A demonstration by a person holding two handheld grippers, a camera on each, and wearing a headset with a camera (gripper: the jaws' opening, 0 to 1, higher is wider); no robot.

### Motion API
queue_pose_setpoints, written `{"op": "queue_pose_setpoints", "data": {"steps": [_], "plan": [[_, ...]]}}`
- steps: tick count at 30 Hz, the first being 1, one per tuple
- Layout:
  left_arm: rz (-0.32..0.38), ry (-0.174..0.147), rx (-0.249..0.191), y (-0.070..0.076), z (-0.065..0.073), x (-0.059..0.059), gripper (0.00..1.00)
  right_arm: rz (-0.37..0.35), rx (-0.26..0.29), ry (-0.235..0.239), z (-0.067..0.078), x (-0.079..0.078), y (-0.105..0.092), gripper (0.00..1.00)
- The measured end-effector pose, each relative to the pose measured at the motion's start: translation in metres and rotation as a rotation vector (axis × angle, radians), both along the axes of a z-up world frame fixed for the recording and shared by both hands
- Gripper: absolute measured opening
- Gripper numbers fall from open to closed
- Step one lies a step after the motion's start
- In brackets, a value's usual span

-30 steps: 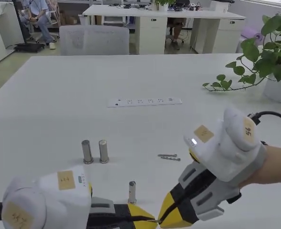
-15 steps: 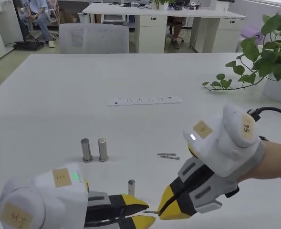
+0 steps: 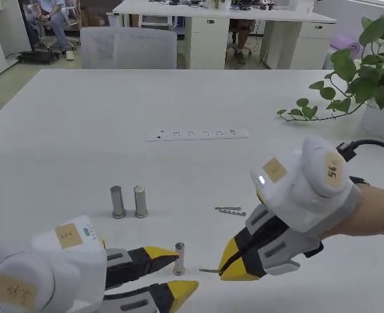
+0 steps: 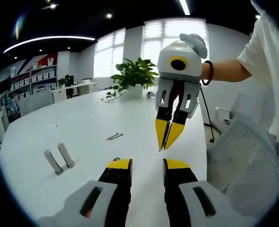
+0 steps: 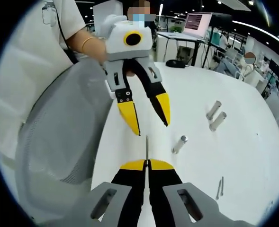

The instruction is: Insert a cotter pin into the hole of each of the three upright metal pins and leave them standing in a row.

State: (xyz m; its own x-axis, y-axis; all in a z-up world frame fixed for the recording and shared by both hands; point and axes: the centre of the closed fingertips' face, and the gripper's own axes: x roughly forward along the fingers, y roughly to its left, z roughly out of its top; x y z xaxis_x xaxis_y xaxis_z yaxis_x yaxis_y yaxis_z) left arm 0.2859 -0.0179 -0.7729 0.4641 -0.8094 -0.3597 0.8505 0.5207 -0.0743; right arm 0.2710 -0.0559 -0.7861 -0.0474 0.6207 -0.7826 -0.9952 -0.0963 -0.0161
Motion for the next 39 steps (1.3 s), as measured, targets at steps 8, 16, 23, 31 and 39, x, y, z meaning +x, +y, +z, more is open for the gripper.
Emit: {"op": "queue_pose_setpoints", "data": {"steps": [8,16,23,31,39], "plan": [[0.084,0.011,-0.011,0.012,-0.007,0.018,0.26,-0.017,-0.014,-0.043,-0.004,0.016,0.0,0.02],[0.12,0.01,-0.007,0.014,-0.014,0.032,0.27,-0.023,-0.028,-0.076,-0.008,0.029,0.0,0.02],[0.125,0.018,0.002,0.01,-0.025,0.043,0.27,-0.024,-0.047,-0.098,-0.015,0.042,-0.001,0.02],[0.116,0.037,0.021,0.007,-0.04,0.046,0.26,-0.025,-0.063,-0.117,-0.023,0.052,0.0,0.02],[0.116,0.043,0.036,0.005,-0.05,0.051,0.24,-0.011,-0.092,-0.145,-0.033,0.061,0.002,0.02]]}}
